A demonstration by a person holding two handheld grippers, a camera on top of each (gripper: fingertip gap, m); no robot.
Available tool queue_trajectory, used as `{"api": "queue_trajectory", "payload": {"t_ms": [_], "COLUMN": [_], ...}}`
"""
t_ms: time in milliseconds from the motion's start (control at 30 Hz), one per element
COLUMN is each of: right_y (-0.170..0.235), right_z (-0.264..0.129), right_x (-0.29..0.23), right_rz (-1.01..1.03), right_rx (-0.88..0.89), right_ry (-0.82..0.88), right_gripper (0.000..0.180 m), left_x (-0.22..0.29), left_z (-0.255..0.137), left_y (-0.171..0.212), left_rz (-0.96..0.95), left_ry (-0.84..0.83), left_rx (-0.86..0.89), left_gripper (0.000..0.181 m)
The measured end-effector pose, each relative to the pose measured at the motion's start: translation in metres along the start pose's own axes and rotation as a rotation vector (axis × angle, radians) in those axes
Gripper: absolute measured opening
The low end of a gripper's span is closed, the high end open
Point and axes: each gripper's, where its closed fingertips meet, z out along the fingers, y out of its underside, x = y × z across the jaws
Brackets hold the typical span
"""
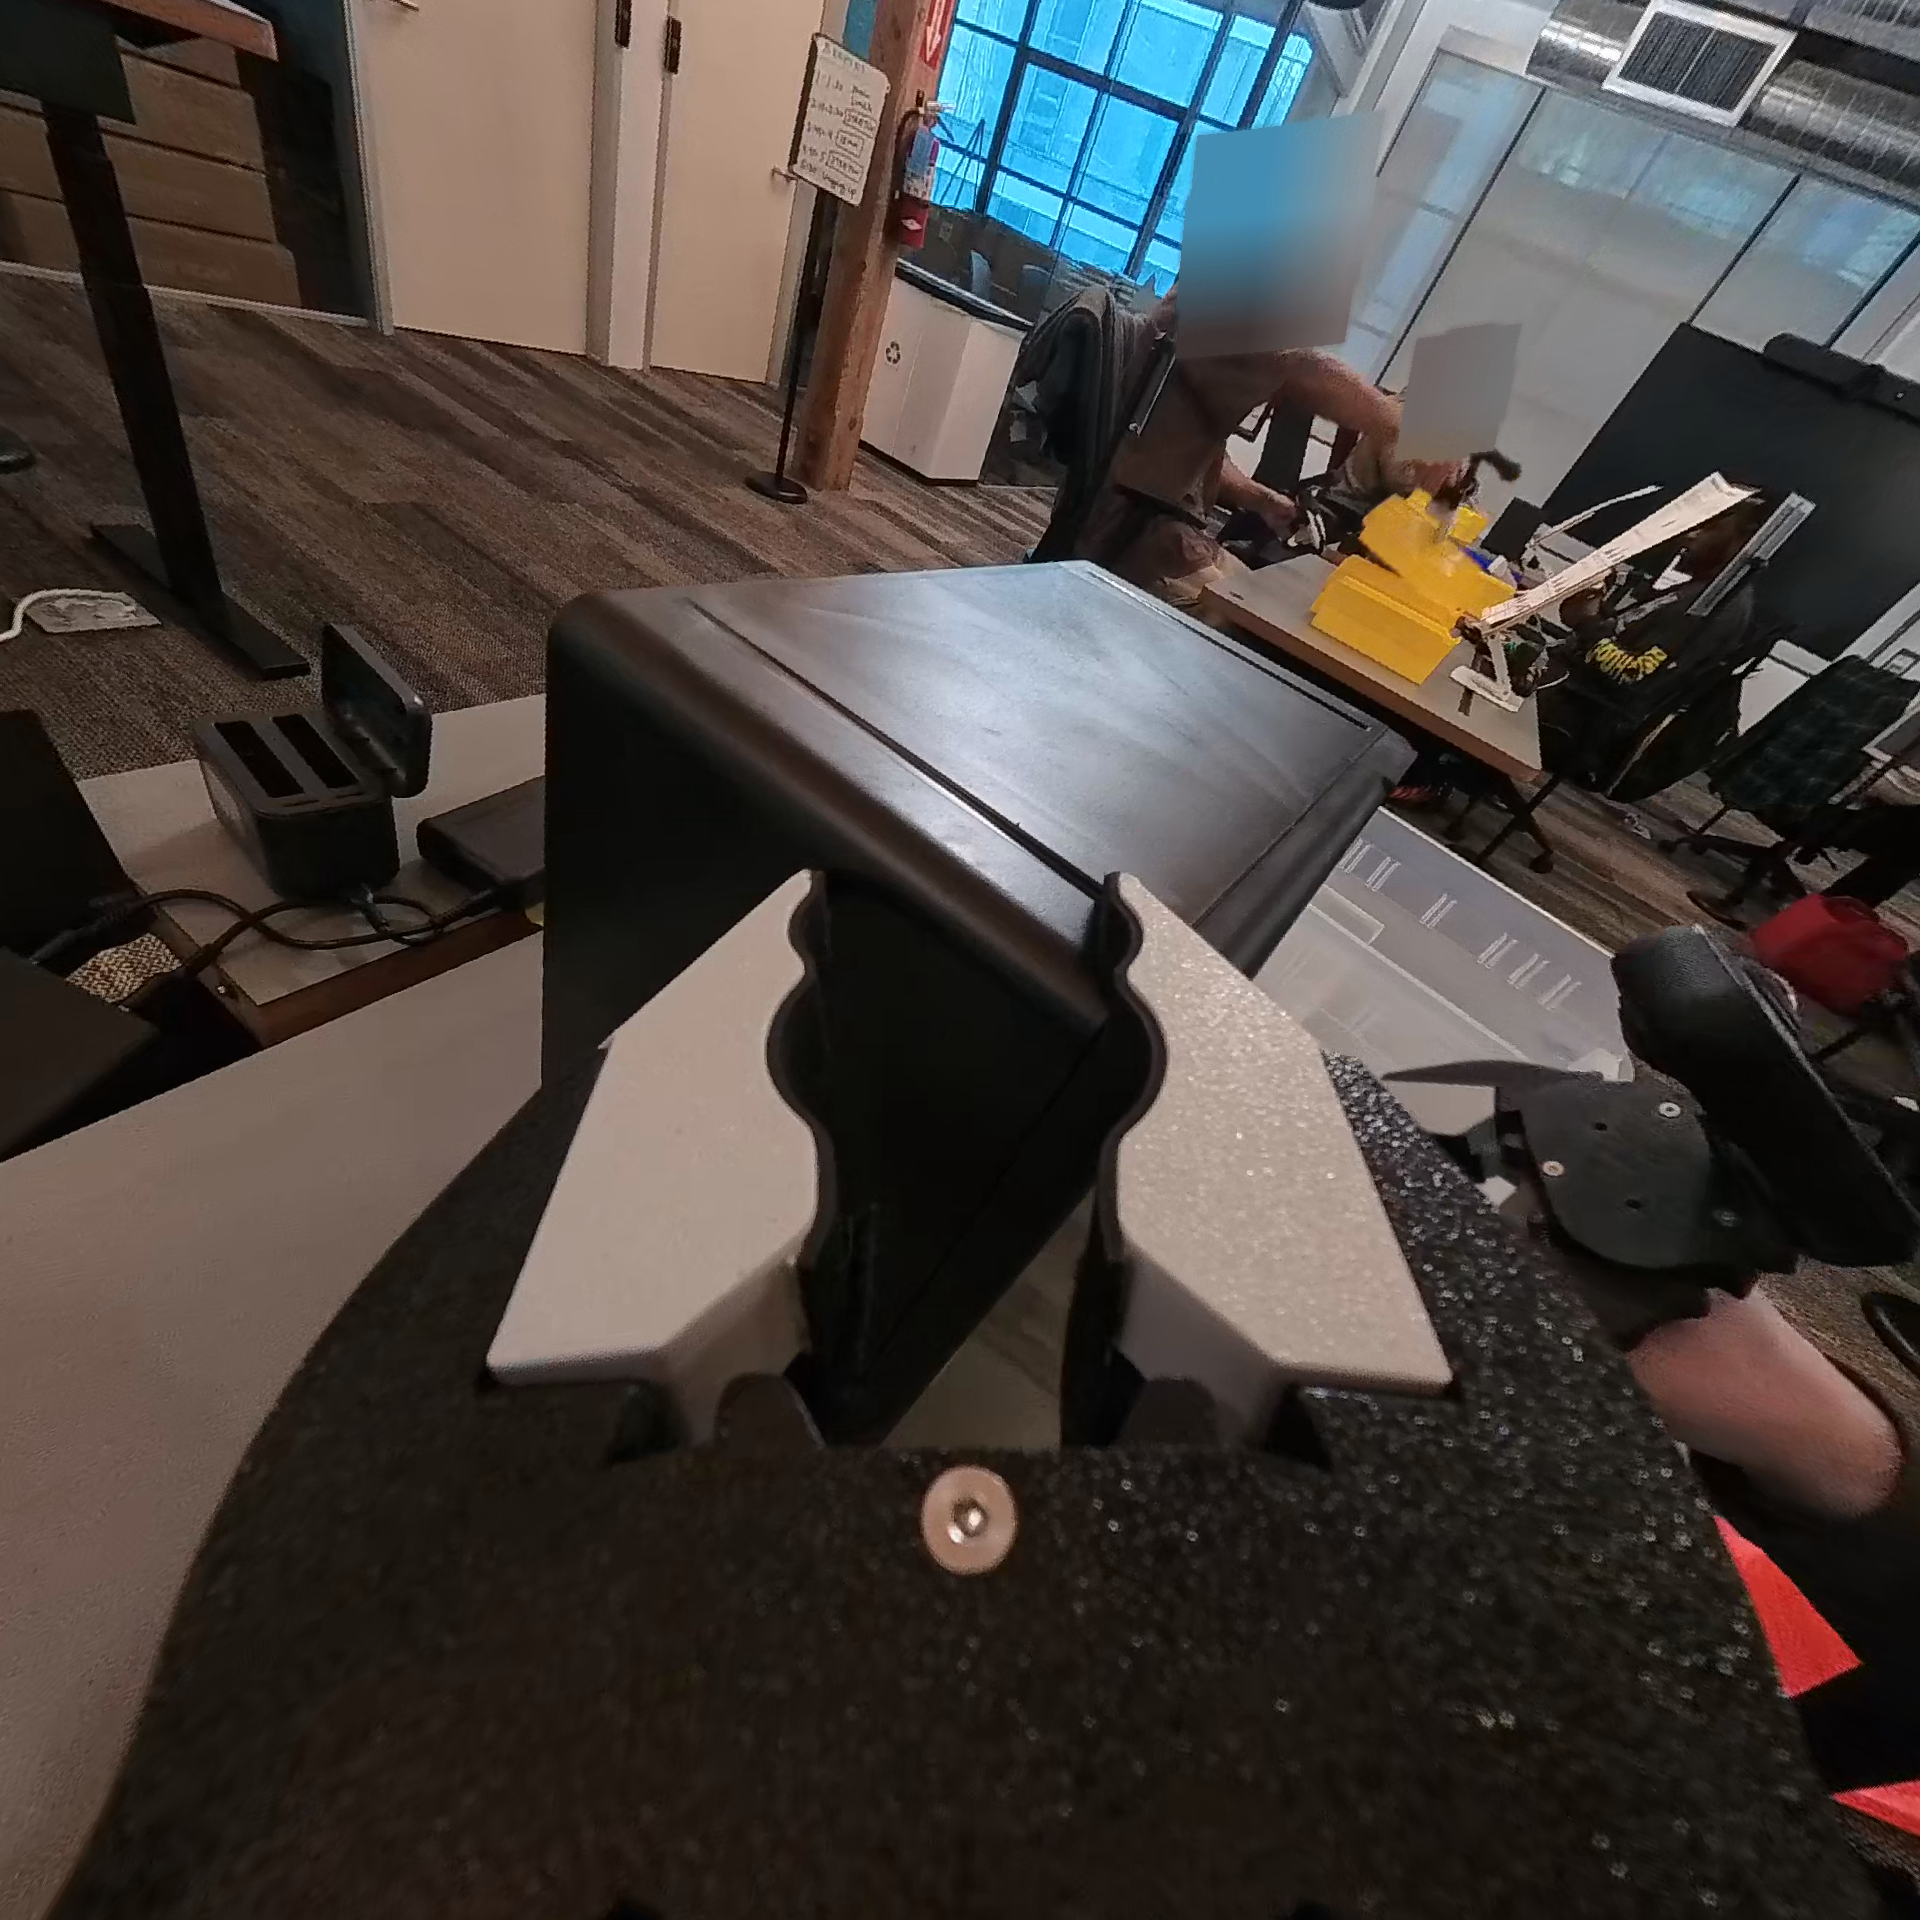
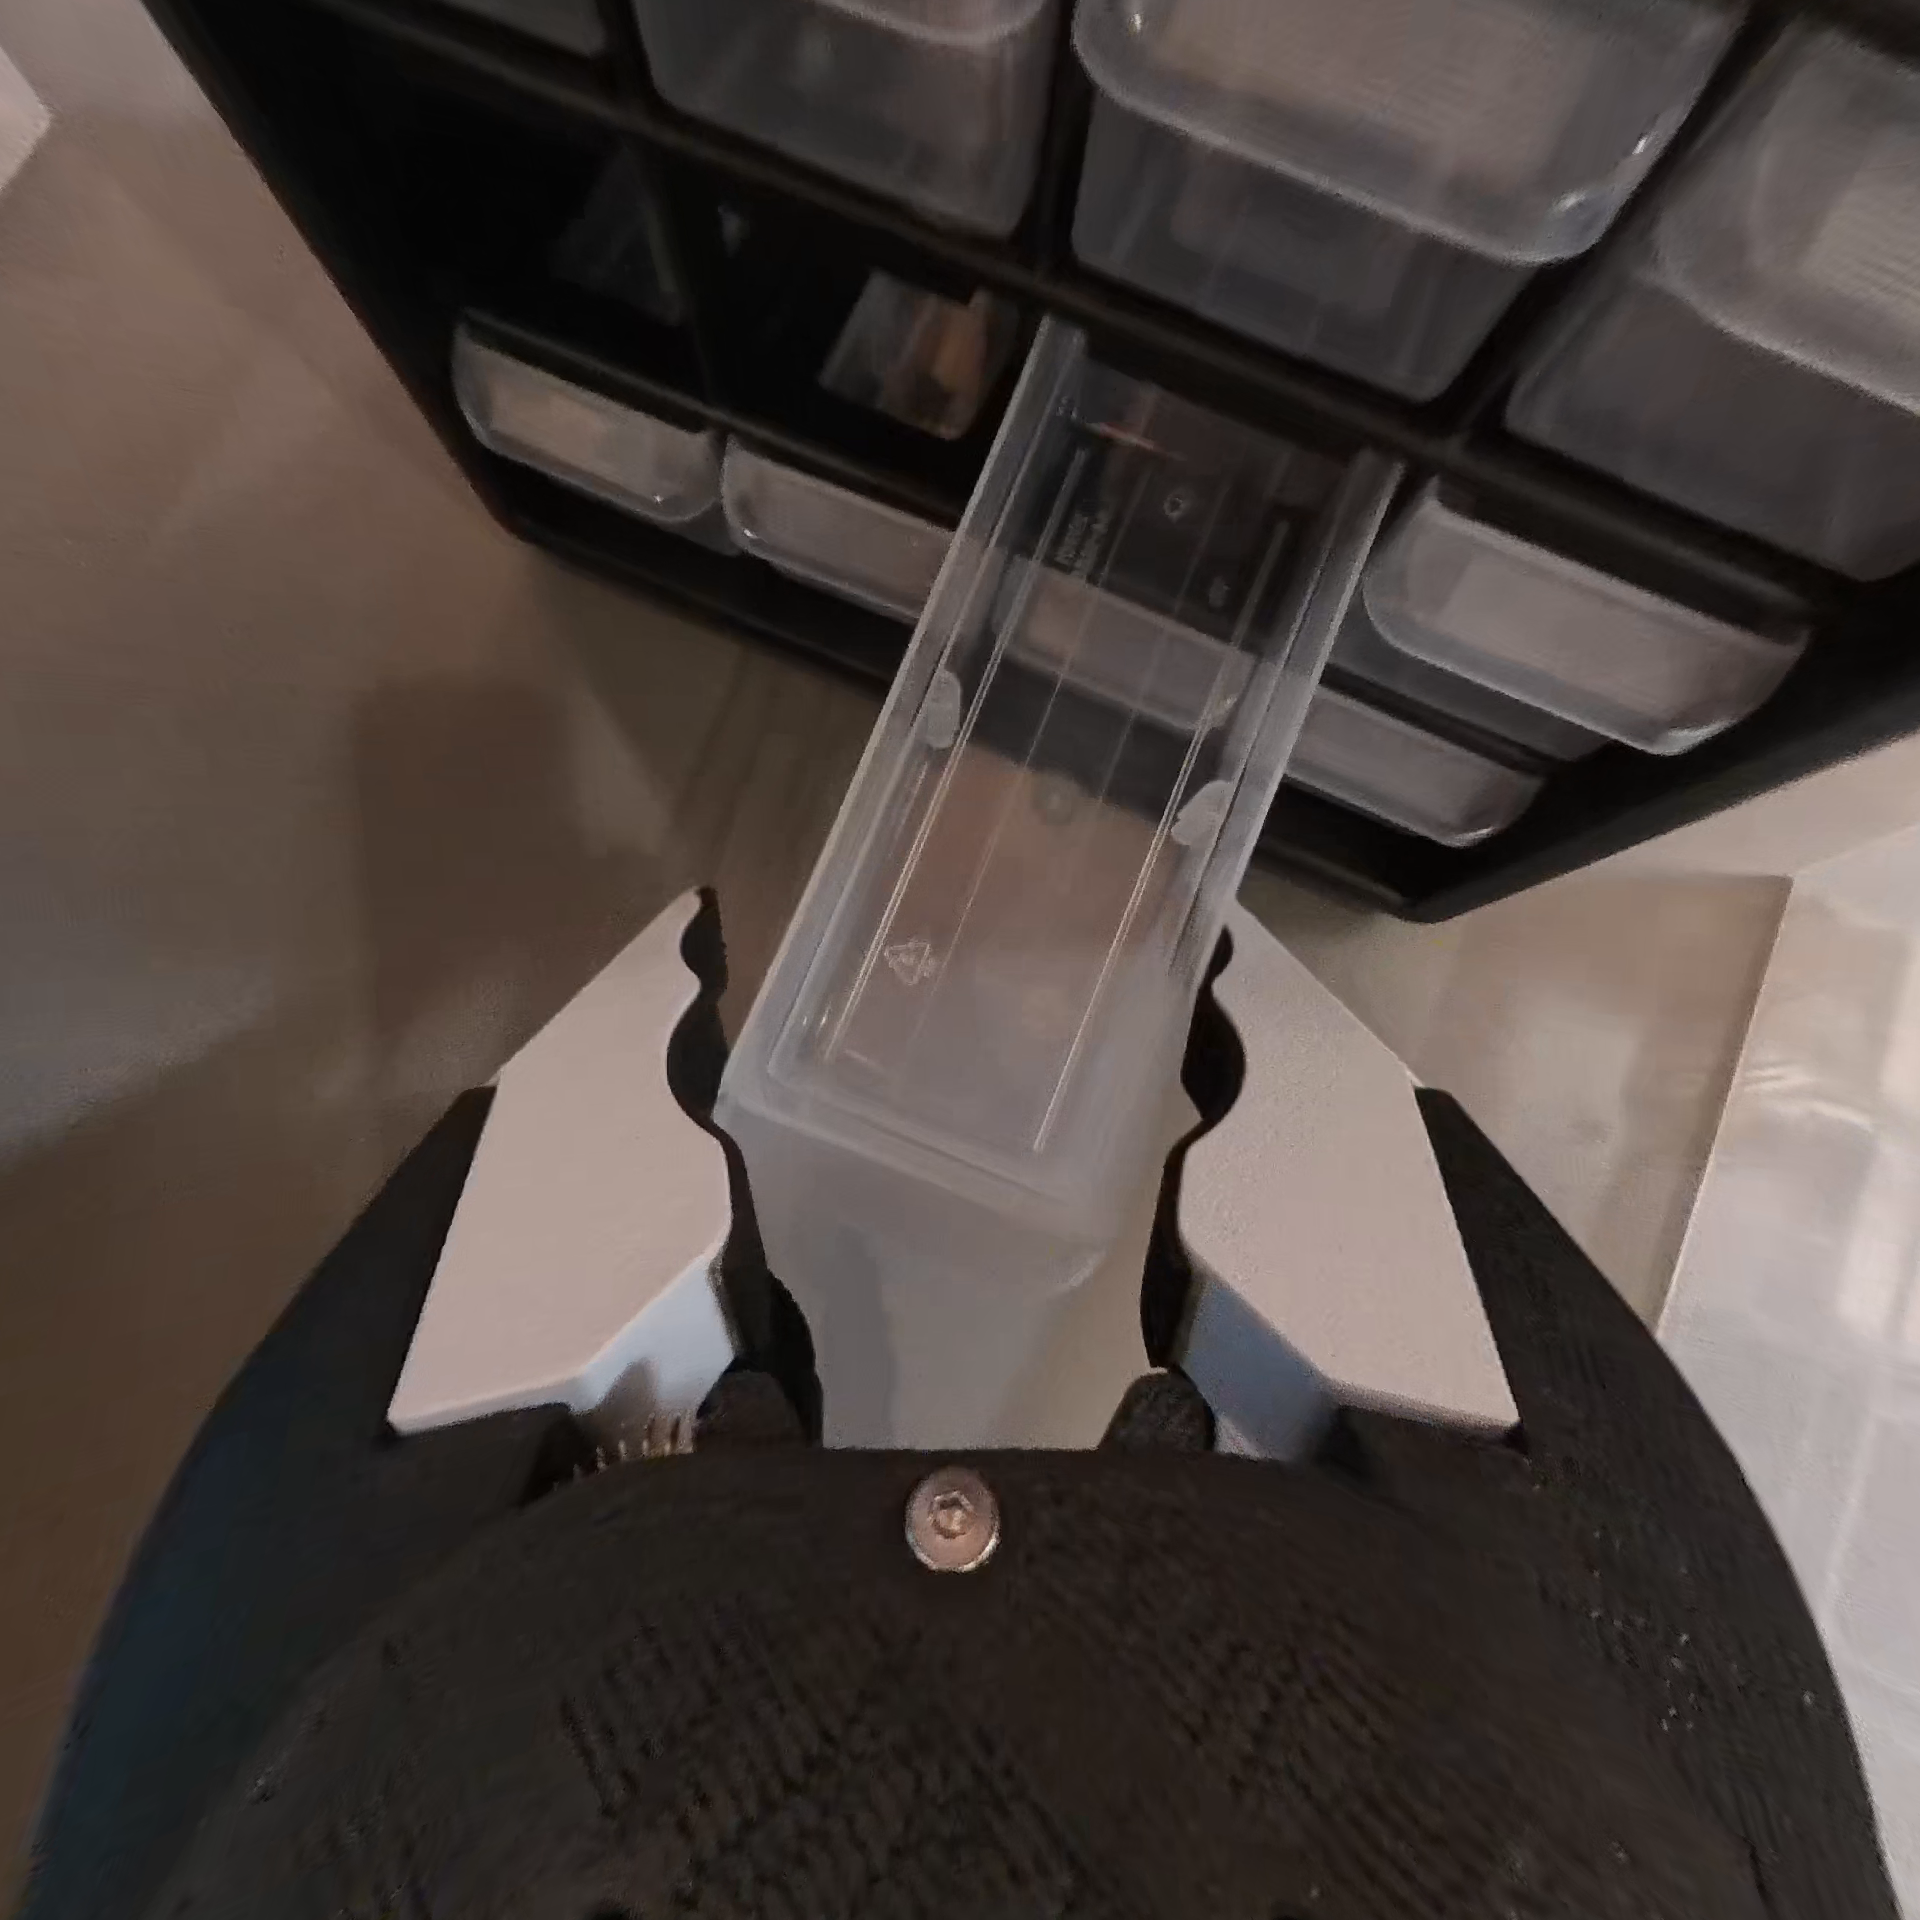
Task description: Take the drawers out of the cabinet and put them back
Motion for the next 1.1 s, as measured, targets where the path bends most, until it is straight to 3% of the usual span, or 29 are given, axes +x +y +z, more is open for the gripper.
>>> {"api": "queue_trajectory", "payload": {"t_ms": [567, 933, 1000, 1100], "right_y": [0.002, 0.087, 0.092, 0.081], "right_z": [-0.049, -0.046, -0.045, -0.052], "right_x": [0.001, -0.019, -0.005, 0.014], "right_rz": [-0.009, -0.359, -0.412, -0.404], "right_rx": [-0.103, -0.292, -0.309, -0.294], "right_ry": [-0.070, -0.297, -0.281, -0.205], "right_gripper": [0.079, 0.080, 0.080, 0.097], "left_x": [0.000, 0.000, 0.000, 0.000], "left_z": [0.000, 0.000, 0.000, 0.000], "left_y": [0.000, 0.000, 0.000, 0.000], "left_rz": [0.002, -0.001, -0.001, 0.000], "left_ry": [-0.003, 0.001, 0.001, 0.000], "left_rx": [-0.001, 0.001, 0.001, 0.001], "left_gripper": [0.050, 0.050, 0.050, 0.050]}}
